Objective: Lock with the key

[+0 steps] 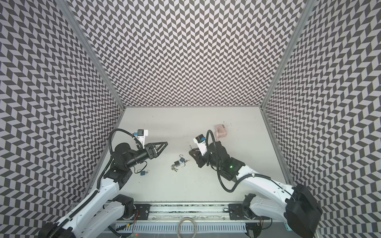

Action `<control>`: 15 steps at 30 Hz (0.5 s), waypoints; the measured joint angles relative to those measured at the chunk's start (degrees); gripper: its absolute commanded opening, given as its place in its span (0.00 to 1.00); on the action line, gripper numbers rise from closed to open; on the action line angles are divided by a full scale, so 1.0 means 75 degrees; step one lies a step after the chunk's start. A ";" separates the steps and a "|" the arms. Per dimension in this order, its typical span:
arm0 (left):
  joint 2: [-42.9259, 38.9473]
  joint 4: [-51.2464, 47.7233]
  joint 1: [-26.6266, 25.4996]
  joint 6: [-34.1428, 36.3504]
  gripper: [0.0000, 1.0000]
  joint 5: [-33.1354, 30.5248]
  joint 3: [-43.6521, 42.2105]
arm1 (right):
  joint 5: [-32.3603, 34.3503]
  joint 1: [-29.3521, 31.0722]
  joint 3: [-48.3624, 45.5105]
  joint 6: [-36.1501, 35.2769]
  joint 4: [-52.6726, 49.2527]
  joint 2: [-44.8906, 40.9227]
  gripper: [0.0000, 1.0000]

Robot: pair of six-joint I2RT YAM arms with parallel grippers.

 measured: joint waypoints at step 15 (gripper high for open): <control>0.0504 0.1658 -0.1708 0.0117 0.84 0.0839 0.0831 | -0.3791 -0.0189 0.1830 -0.1122 -0.1346 -0.0015 0.00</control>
